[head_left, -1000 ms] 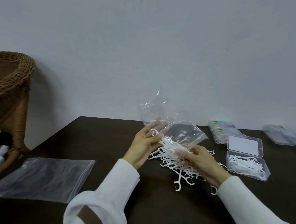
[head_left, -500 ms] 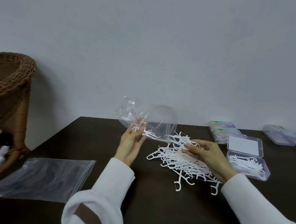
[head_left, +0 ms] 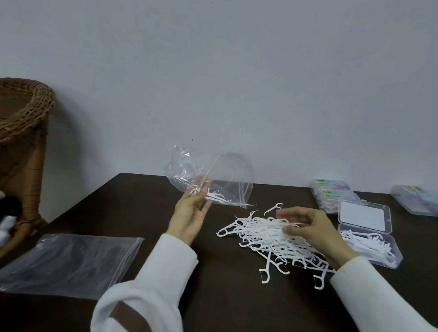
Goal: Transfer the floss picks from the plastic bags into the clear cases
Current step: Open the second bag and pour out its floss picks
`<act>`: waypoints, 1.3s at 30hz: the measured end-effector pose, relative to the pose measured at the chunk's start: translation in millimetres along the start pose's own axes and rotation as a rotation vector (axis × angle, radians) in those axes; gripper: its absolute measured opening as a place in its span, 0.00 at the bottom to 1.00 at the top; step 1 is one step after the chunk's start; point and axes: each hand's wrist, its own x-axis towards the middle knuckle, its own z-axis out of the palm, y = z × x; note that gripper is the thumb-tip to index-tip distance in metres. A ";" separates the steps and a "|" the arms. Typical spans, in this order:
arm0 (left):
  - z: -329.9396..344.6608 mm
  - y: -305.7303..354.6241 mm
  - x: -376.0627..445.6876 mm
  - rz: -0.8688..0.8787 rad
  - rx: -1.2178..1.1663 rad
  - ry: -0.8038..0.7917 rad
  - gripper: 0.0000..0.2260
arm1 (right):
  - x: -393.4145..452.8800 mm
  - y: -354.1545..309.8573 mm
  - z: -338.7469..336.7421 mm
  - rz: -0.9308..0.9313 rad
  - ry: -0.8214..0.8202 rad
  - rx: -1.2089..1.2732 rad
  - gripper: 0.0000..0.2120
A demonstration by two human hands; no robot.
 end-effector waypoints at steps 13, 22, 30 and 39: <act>15.6 -11.8 -8.7 -0.117 -0.046 -0.101 0.14 | -6.1 -14.7 16.1 -0.076 -0.084 0.322 0.08; 22.8 -5.5 -15.4 -0.212 -0.009 -0.378 0.27 | -10.0 -19.6 32.5 0.094 -0.228 0.548 0.13; 26.5 13.2 -17.8 -0.052 0.214 -0.467 0.37 | -13.2 -25.6 30.6 0.143 -0.288 0.821 0.15; 27.0 3.7 -16.7 0.015 0.291 -0.346 0.17 | -12.3 -18.4 31.3 0.123 -0.234 0.632 0.12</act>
